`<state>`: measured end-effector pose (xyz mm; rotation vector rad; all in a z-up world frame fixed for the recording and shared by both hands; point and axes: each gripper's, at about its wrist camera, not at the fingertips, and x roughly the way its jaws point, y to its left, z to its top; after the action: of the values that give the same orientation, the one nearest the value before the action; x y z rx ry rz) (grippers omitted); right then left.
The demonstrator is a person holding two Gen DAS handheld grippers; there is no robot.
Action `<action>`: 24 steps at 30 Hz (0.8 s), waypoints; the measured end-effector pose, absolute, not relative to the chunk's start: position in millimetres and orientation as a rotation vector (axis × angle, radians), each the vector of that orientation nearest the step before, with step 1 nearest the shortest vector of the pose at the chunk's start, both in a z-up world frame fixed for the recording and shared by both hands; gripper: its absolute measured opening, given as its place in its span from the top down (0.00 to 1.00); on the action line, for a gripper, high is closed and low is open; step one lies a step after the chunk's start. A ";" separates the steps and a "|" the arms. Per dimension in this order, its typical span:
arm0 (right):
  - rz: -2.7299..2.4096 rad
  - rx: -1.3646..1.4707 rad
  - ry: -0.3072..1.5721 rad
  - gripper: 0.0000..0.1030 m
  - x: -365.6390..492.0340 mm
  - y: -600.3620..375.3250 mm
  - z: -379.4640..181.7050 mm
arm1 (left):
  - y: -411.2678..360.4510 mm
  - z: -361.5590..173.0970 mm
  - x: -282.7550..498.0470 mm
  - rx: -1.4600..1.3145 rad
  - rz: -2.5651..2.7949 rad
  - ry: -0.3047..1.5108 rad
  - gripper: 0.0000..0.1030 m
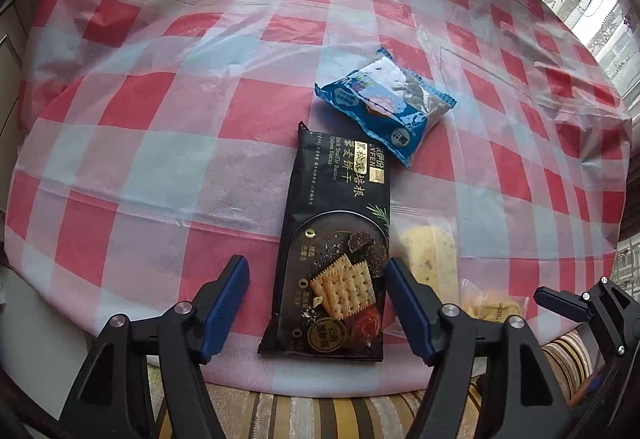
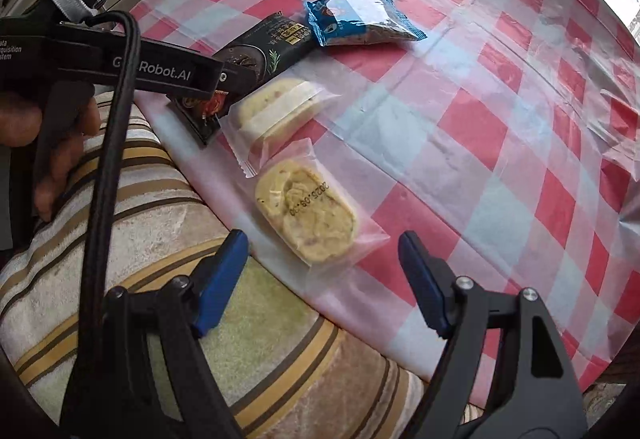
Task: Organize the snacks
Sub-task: 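Grasp the second black cracker box with the left tool while the right tool grasps a wrapped pastry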
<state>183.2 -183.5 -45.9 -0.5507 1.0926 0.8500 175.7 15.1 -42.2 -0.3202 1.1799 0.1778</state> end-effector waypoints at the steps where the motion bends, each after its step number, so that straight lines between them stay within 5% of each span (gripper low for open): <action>1: 0.854 -0.553 1.102 0.23 185.8 -180.9 -48.6 | 14.7 -42.4 176.4 -0.313 0.181 1.178 0.31; 5: 0.851 -0.558 1.124 0.23 193.9 -171.7 -56.7 | 11.4 -43.9 182.0 -0.263 0.191 1.179 0.30; 12: 0.791 -0.511 1.111 0.40 211.5 -167.6 -58.0 | 5.1 -50.0 191.4 -0.165 0.200 1.188 0.26; 16: 0.736 -0.433 1.121 0.54 231.4 -176.4 -56.8 | 5.7 -50.5 192.0 -0.144 0.203 1.176 0.37; 20: 0.728 -0.375 1.139 0.53 238.4 -183.0 -55.5 | 7.9 -48.5 190.9 -0.160 0.208 1.164 0.47; 24: 0.679 -0.336 1.172 0.32 237.8 -193.3 -57.7 | 8.4 -47.6 188.1 -0.176 0.209 1.154 0.50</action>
<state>237.8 -193.3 -57.7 -0.3360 1.1716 0.6790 188.1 8.4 -47.6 -0.1760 1.1545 0.2089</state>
